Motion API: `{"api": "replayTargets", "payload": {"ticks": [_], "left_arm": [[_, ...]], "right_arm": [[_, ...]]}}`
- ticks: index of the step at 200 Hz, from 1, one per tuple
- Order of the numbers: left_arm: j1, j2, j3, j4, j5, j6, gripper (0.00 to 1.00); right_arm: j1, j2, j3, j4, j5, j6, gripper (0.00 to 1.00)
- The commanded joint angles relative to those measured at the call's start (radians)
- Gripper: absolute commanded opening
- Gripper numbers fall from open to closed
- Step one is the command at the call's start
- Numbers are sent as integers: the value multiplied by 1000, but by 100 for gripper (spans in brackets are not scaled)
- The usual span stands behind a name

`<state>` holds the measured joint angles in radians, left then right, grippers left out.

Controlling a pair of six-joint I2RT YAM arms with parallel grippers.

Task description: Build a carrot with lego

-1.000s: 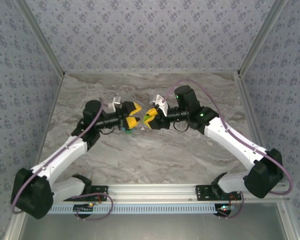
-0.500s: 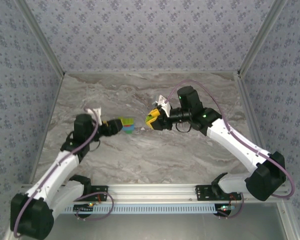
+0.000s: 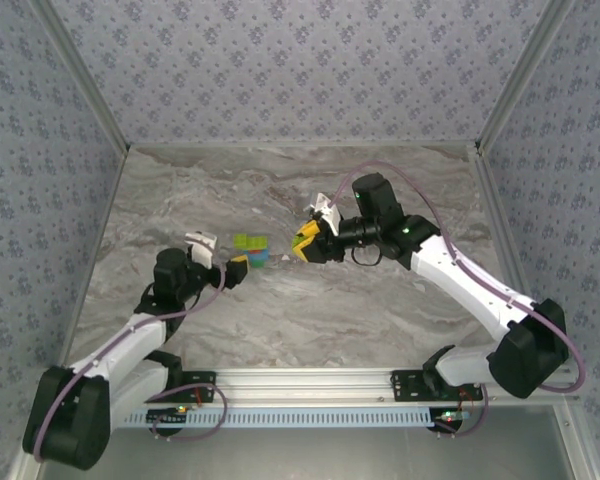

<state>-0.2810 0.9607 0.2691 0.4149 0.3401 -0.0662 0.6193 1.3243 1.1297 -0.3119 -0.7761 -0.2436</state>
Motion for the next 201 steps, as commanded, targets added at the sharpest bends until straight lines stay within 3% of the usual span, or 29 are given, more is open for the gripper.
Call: {"api": "replayTargets", "payload": {"ticks": [1,95,201], "left_arm": [[6,29,64,83,84,112,88],[2,195,192,-3,184,213,87],[2,308,356,-262,256,317,87]], "right_arm": [[-6,2,11,-30,-23,5,21],[-24,-2,2,-51,-31,-2,21],[-39,-10,10,-93,-34,-11,21]]}}
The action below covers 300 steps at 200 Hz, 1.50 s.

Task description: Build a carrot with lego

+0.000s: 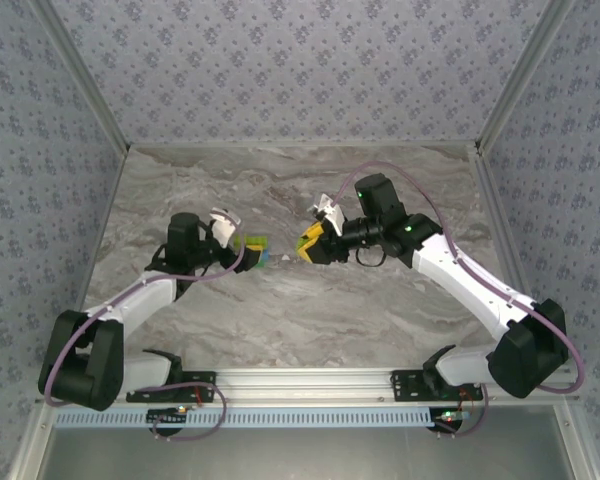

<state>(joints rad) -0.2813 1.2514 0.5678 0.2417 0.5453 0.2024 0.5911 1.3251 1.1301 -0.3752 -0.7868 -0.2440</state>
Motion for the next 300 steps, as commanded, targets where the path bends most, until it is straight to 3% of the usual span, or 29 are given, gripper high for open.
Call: {"api": "replayTargets", "payload": {"ticks": [1,57,273,300], "left_arm": [[2,19,58,-93,52,49,87],[-21,55,118,-214,15,98,85],[-68,178,259,-413,-62,130,76],[-68,183,264,-421,-64,131,66]], "right_arm": [[-10,-12,10,-29,-23,-11,21],[-19,-16,-6,-15,-22,2,20],[-17,7,20,-20,-23,18,20],[-15,10,13,-6,-25,26,20]]}}
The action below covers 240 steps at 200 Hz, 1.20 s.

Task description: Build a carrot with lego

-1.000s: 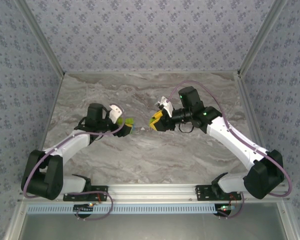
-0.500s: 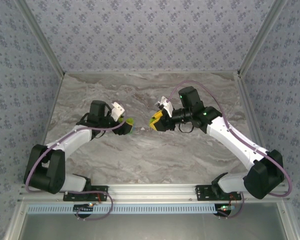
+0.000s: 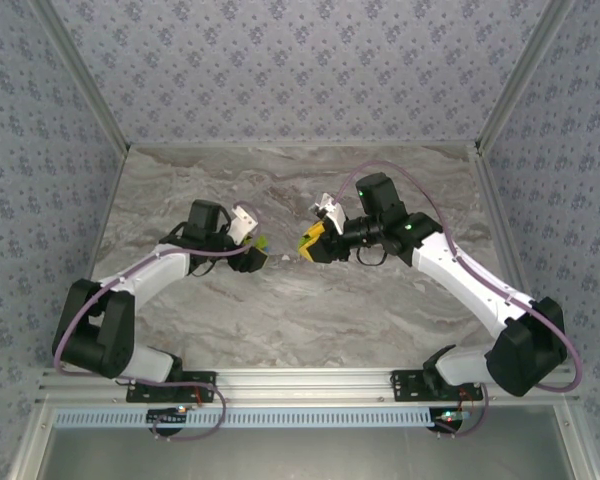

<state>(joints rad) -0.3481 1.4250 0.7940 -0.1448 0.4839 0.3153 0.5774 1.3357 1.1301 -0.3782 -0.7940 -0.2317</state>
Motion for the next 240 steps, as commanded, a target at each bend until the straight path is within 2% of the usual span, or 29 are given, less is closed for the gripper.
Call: {"api": "replayTargets", "payload": {"ticks": [1,42,86,109,131,146,193,201,217,240], "left_arm": [[-2,9,38,-35,-3,18,66],[-2,22,52,-53,1,18,59],[-2,33,60,-58,-4,16,59],[-25,46,72,-74,-21,27,64],[-36,71,100,-106,-37,34,64],[-37,70,99,-101,-41,27,57],[-38,78,105,-108,-46,28,49],[-40,77,106,-111,-47,31,50],[-46,82,109,-117,-48,37,57],[-51,92,121,-131,-48,42,60]], "right_arm": [[-2,0,13,-3,-17,14,20],[-2,1,22,-11,-14,11,20],[-1,2,21,-7,-16,15,20],[-1,3,24,-7,-16,17,20],[-2,3,25,-8,-13,17,20],[-1,2,25,-10,-12,17,20],[1,7,23,-6,-14,20,20],[-1,6,23,-5,-15,20,20],[0,5,24,-4,-16,20,20],[-1,6,24,-4,-15,21,20]]}}
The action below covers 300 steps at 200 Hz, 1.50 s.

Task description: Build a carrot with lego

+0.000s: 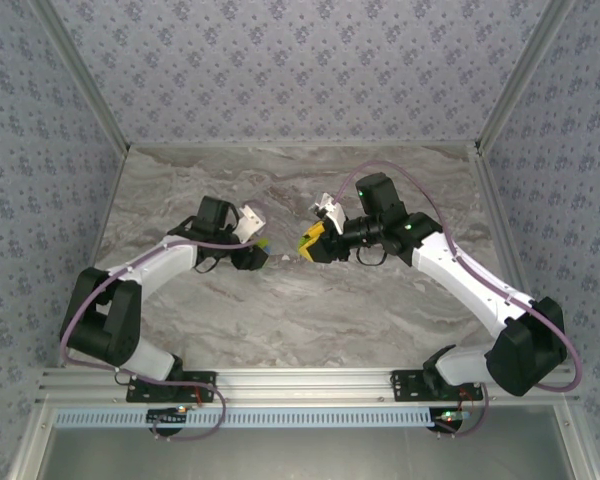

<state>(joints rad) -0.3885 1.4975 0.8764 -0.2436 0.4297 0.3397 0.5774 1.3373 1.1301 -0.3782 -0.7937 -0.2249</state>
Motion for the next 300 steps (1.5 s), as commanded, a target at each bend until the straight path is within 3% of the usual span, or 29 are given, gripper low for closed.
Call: {"api": "replayTargets", "payload": {"ticks": [1,32,82,154,185,217,252,300], "left_arm": [[-11,21,39,-32,6,18,60],[-12,18,37,-35,-1,15,59],[-16,26,44,-44,-10,15,34],[-15,-9,19,-33,57,43,21],[9,-58,-16,4,320,20,22],[-17,-2,70,-139,528,68,22],[-106,54,148,-334,633,187,21],[-116,128,233,-550,777,340,21]], "right_arm": [[-1,5,24,-5,-16,13,20],[0,0,22,-5,-16,13,20],[1,-2,19,-4,-16,12,20],[-5,9,22,-24,-16,-3,20],[-23,28,39,-78,-33,-33,20],[-47,65,54,-148,-78,-74,20],[-71,105,132,-217,-127,-118,20],[-63,216,267,-413,-119,-225,20]]}}
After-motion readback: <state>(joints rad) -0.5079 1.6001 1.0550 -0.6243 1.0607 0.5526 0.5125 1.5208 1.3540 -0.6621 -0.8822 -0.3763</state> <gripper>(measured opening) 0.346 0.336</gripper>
